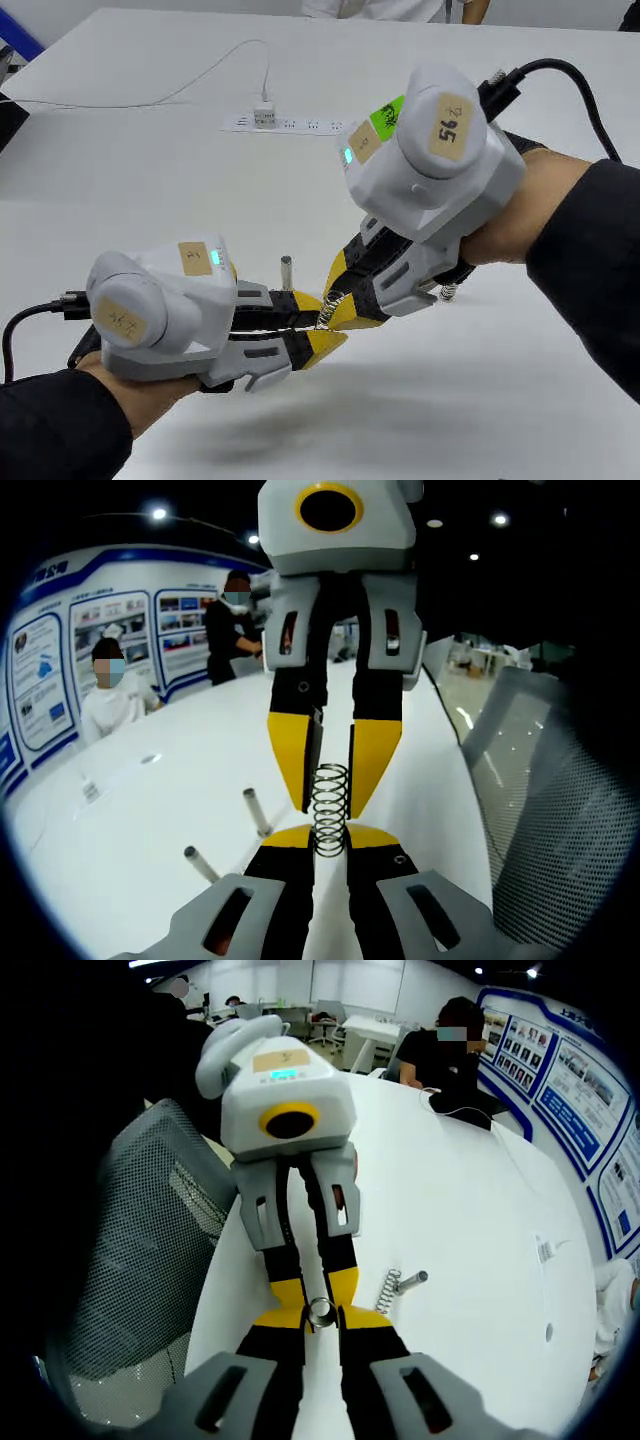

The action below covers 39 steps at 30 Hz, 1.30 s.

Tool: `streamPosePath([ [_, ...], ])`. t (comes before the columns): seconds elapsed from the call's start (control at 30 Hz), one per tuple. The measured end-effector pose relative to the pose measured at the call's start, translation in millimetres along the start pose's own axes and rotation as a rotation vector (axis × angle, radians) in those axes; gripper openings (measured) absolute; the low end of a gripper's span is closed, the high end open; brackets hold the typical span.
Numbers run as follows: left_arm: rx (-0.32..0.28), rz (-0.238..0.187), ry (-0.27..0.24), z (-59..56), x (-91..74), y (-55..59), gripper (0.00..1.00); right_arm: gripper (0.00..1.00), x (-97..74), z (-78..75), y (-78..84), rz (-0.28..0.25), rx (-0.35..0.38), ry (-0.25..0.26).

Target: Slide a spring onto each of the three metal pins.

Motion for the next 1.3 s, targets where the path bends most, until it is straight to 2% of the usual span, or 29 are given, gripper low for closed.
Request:
streamPosePath([
  [0.47, -0.005, 0.000, 0.000, -1.5, 1.4, 0.0, 0.12, 0.12, 0.6, 1.7, -0.6, -0.001, 0.005, -0.009],
  [0.57, -0.024, -0.001, -0.001, -1.2, 1.3, 0.0, 0.18, 0.12, 0.1, 0.9, -0.1, 0.002, 0.010, -0.007],
  [0.8, -0.053, -0.008, -0.009, 1.6, -1.9, 2.1, 0.24, 0.12, -1.8, -1.5, 2.0, 0.009, 0.017, -0.003],
  [1.03, -0.079, -0.002, -0.024, 2.8, -5.9, 9.1, 0.31, 0.12, -4.4, -4.9, 6.7, 0.021, 0.031, 0.007],
  [1.3, -0.111, -0.002, -0.059, 9.0, -14.4, 15.8, 0.38, 0.12, -12.7, -14.9, 15.0, 0.024, 0.060, 0.033],
])
Point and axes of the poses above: the centre of the closed fingertips' face, and the gripper's own axes: x roughly forward along the fingers, z roughly to its left, y roughly out of its underside, the point moved 3 cm from there along -x, roughly backward along the fingers, and after that the axes turned 1 degree about z, right-handed, at the moved point
